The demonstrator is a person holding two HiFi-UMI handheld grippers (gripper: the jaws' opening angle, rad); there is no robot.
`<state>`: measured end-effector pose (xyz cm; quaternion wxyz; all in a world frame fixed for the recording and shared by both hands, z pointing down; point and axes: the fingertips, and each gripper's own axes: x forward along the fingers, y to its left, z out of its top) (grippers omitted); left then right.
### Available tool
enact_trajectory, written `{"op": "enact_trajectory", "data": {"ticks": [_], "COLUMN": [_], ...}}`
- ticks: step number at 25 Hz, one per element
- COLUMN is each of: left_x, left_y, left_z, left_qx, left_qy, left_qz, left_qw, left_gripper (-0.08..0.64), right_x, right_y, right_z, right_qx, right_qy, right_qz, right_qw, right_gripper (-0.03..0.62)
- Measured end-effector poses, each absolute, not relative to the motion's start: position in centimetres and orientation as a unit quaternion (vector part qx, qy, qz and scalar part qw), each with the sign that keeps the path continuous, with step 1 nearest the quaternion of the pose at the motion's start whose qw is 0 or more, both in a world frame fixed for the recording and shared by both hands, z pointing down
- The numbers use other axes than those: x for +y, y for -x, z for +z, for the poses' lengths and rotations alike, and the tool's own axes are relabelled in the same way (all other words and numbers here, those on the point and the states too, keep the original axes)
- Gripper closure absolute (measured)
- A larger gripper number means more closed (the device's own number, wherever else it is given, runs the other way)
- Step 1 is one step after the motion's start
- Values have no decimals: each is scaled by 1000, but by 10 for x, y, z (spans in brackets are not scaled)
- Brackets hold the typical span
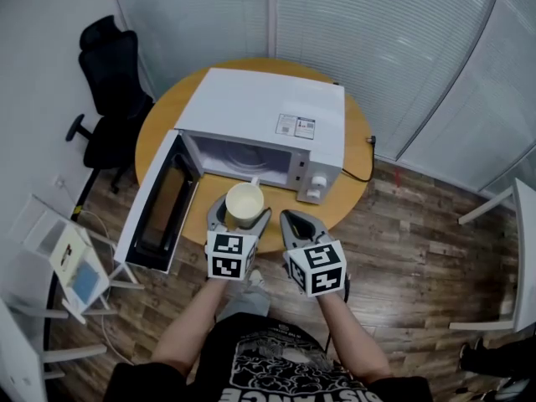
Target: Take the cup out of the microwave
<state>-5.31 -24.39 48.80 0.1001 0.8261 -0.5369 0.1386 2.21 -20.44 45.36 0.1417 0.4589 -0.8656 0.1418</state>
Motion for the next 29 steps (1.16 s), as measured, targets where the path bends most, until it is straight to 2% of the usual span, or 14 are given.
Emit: {"op": "enact_trajectory", "data": {"ticks": [29], "left_x": [-191], "left_y": [37], "left_z": [463], "left_qx": [-534], "left_qy": [-829], "left_qz": [133], "left_qw": [100], "left_gripper": [128], "right_x": [-167], "right_y": [-41], "right_z": [445], "right_qx": [-874], "right_qy": [-451], "right_qz": [118], "right_qw": [136], "right_gripper": [577]}}
